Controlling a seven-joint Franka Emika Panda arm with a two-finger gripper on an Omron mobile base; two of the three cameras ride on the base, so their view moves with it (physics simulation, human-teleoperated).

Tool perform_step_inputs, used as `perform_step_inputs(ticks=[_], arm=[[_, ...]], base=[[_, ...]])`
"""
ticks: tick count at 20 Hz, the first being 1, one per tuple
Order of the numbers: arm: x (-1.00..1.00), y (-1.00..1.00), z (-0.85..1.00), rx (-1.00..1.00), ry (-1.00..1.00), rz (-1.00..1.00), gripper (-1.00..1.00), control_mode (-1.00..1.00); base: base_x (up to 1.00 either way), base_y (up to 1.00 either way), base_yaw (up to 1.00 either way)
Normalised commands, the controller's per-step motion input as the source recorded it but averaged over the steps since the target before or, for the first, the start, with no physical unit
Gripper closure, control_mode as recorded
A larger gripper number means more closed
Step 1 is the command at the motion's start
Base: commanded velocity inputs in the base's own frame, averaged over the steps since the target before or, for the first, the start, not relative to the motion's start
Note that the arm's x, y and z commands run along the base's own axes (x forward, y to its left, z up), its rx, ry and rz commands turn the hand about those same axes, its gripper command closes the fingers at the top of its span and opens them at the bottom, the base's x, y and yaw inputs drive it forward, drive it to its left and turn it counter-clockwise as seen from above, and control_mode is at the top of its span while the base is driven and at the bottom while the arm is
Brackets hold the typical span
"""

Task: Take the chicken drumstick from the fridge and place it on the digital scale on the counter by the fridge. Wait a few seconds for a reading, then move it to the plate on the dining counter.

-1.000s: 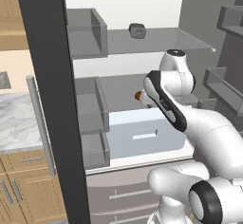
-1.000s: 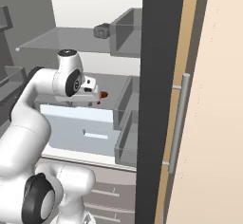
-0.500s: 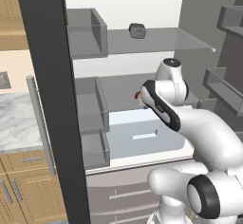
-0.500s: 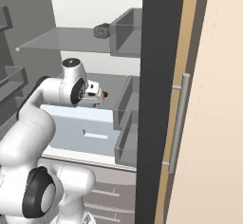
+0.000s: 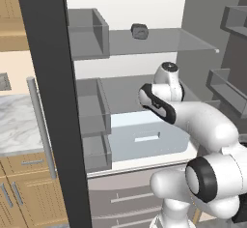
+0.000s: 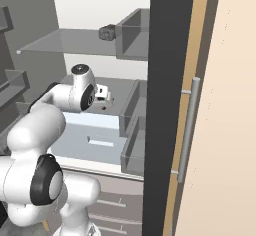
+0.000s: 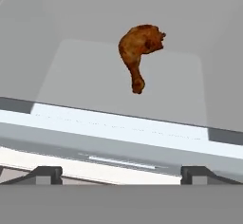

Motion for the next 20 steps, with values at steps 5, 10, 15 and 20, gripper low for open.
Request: perform_step_inputs(ticks=[5,10,15,20], arm=[[0.36,0.0,-0.19,0.0,0.0,0.0,-1.0,-1.0],[0.33,0.0,-0.22,0.0,0.0,0.0,-1.0,-1.0],[0.24,0.0,-0.28,0.0,0.0,0.0,-1.0,-1.0],[0.2,0.0,-0.25,0.0,0.0,0.0,-1.0,-1.0]], base=[[0.0,0.0,0.0],[0.0,0.0,0.0],[0.0,0.0,0.0],[0.0,0.0,0.0]])
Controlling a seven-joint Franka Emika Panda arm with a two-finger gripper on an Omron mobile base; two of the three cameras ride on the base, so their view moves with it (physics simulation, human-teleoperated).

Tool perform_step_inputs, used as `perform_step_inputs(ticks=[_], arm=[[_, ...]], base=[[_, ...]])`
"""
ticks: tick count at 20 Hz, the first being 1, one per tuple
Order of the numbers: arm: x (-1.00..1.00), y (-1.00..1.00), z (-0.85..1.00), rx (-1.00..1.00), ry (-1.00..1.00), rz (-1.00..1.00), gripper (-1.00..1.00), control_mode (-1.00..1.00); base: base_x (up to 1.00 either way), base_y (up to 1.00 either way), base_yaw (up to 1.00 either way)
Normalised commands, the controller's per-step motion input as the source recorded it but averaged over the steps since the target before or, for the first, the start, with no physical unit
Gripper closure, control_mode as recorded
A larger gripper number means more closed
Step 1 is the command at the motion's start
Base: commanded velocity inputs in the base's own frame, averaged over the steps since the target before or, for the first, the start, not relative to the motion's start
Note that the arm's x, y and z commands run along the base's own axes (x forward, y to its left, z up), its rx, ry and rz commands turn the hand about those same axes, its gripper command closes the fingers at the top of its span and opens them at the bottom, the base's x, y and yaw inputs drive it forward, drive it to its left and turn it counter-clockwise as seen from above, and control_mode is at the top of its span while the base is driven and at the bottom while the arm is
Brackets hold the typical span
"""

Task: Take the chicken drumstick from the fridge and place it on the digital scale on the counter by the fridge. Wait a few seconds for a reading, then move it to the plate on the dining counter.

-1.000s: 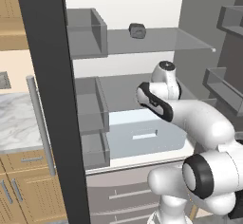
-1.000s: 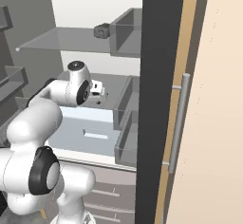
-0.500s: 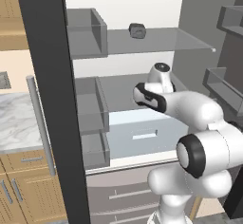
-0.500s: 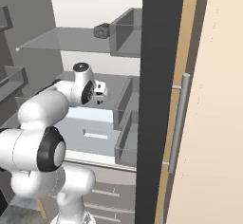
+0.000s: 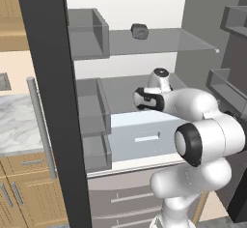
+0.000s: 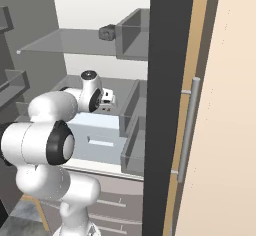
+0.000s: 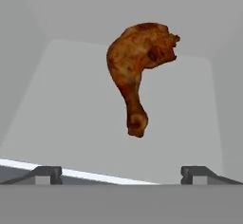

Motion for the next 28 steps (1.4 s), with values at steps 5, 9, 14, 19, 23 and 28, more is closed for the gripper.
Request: perform_step_inputs(ticks=[5,9,14,19,23,28], arm=[[0.26,0.0,-0.21,0.0,0.0,0.0,-1.0,-1.0],[0.34,0.0,-0.15,0.0,0.0,0.0,-1.0,-1.0],[0.39,0.0,-0.04,0.0,0.0,0.0,-1.0,-1.0],[0.39,0.0,-0.1,0.0,0.0,0.0,-1.0,-1.0],[0.38,0.0,-0.25,0.0,0.0,0.0,-1.0,-1.0],[0.29,0.0,-0.41,0.0,0.0,0.0,1.0,-1.0]], base=[[0.0,0.0,0.0],[0.0,0.0,0.0],[0.0,0.0,0.0],[0.0,0.0,0.0],[0.0,0.0,0.0],[0.0,0.0,0.0]])
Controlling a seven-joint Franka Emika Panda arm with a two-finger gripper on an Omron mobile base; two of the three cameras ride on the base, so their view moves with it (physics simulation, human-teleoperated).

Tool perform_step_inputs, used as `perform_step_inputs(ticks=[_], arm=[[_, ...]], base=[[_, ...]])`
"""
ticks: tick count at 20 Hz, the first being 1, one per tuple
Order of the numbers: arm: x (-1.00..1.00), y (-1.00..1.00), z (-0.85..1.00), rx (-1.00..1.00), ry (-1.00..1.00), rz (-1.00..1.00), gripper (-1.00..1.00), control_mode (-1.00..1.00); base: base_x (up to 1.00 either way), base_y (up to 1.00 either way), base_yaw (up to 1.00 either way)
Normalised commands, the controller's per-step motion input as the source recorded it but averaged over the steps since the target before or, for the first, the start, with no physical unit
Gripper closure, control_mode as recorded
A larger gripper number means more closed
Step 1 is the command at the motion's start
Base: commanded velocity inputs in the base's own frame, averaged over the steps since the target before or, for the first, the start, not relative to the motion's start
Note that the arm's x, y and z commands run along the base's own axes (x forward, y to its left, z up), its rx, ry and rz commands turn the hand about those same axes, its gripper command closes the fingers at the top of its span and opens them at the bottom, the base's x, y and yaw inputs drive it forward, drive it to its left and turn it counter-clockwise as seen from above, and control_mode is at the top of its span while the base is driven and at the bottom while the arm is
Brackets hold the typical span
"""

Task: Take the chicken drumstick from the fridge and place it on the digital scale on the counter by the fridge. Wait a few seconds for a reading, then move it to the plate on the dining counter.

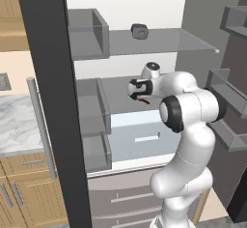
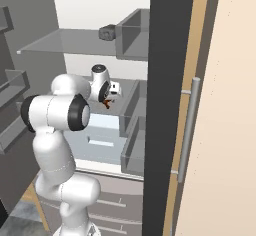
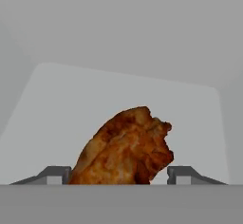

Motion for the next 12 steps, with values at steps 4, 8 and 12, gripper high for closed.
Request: perform_step_inputs(ticks=[4,8,12], arm=[[0.02,0.0,-0.49,0.0,-0.01,0.0,1.0,-1.0],[-0.14,0.0,-0.41,0.0,-0.09,0.0,1.0,-1.0],[-0.88,0.0,-0.02,0.0,-0.28,-0.01,1.0,-1.0]], base=[[0.0,0.0,0.0],[0.0,0.0,0.0],[0.0,0.0,0.0]])
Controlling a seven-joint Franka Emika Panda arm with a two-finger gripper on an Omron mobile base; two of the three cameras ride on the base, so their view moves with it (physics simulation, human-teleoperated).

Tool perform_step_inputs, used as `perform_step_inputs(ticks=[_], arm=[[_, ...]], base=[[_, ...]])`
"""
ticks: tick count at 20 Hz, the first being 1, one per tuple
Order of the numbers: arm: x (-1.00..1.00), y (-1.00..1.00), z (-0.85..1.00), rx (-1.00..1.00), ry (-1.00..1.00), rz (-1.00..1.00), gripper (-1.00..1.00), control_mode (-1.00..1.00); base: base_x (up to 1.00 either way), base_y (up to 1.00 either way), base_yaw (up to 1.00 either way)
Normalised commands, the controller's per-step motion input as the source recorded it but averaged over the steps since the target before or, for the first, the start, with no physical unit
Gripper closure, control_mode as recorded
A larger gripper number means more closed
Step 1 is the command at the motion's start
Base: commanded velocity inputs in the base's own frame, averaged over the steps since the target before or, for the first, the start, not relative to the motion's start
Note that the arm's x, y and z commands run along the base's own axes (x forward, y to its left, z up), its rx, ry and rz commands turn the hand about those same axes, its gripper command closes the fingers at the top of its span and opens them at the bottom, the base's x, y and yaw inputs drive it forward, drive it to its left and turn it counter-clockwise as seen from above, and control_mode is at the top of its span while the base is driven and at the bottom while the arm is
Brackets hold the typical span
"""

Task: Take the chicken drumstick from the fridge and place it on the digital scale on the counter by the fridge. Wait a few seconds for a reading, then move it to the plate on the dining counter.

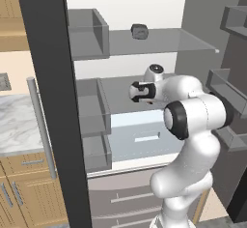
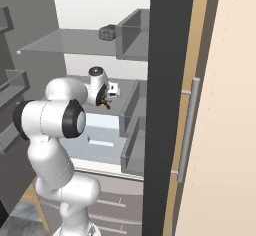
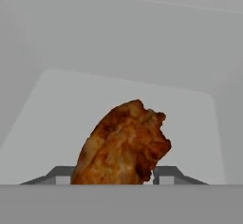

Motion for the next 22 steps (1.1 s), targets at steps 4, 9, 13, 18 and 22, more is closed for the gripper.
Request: perform_step_inputs(ticks=[4,9,13,18,22], arm=[[-1.0,0.0,0.32,0.06,-0.25,-0.04,1.0,-1.0],[-1.0,0.0,0.97,0.23,-0.02,-0.01,1.0,-1.0],[-1.0,0.0,1.0,0.18,0.04,-0.02,1.0,-1.0],[-1.0,0.0,0.95,0.03,0.11,-0.04,1.0,-1.0],[-1.0,0.0,0.68,0.0,0.17,-0.04,1.0,-1.0]], base=[[0.0,0.0,0.0],[0.0,0.0,0.0],[0.0,0.0,0.0],[0.0,0.0,0.0],[0.0,0.0,0.0]])
